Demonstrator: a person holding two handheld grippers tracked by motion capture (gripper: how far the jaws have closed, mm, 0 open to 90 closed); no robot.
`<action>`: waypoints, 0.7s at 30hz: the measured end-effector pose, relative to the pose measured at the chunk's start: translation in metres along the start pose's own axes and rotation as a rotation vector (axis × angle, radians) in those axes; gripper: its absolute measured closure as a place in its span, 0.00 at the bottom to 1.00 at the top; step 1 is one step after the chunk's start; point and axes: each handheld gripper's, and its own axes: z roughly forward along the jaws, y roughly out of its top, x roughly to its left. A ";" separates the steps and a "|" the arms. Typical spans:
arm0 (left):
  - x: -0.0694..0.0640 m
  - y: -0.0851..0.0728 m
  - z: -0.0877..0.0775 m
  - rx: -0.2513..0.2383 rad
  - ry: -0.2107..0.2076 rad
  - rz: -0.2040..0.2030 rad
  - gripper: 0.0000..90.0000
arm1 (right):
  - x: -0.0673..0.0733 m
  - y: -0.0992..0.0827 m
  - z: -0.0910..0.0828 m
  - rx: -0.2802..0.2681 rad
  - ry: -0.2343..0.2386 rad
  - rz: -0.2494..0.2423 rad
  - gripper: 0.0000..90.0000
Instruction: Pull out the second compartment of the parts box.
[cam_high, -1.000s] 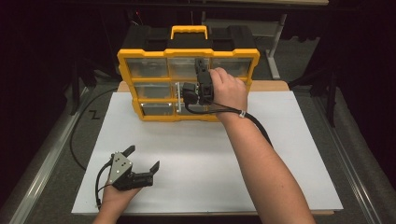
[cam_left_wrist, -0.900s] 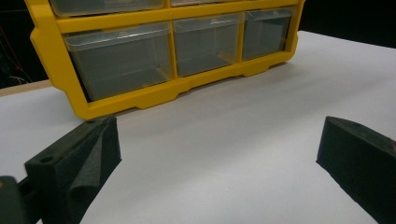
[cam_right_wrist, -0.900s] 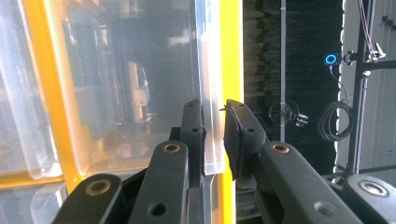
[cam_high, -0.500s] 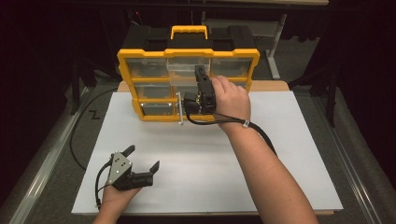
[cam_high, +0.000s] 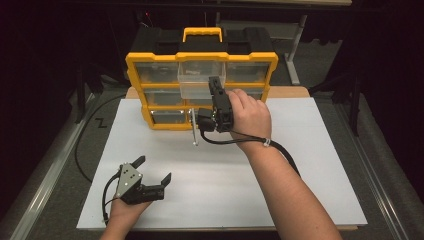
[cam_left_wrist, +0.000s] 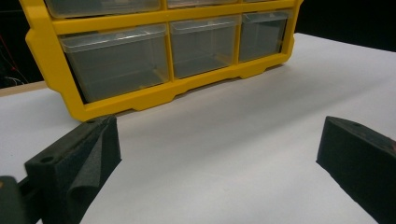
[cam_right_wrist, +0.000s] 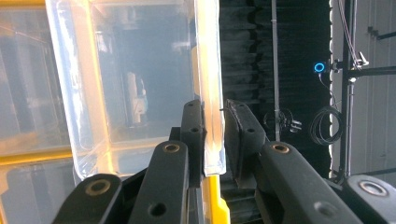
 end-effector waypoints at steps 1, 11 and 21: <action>0.000 0.000 0.000 0.002 0.000 0.001 0.00 | 0.001 0.000 -0.001 -0.005 -0.002 0.004 0.89; 0.000 0.000 0.000 0.005 0.001 0.002 0.00 | 0.000 0.002 -0.012 -0.018 -0.011 0.003 0.89; 0.000 0.000 0.000 -0.002 0.000 0.001 0.00 | 0.000 0.002 -0.022 -0.028 -0.012 0.001 0.89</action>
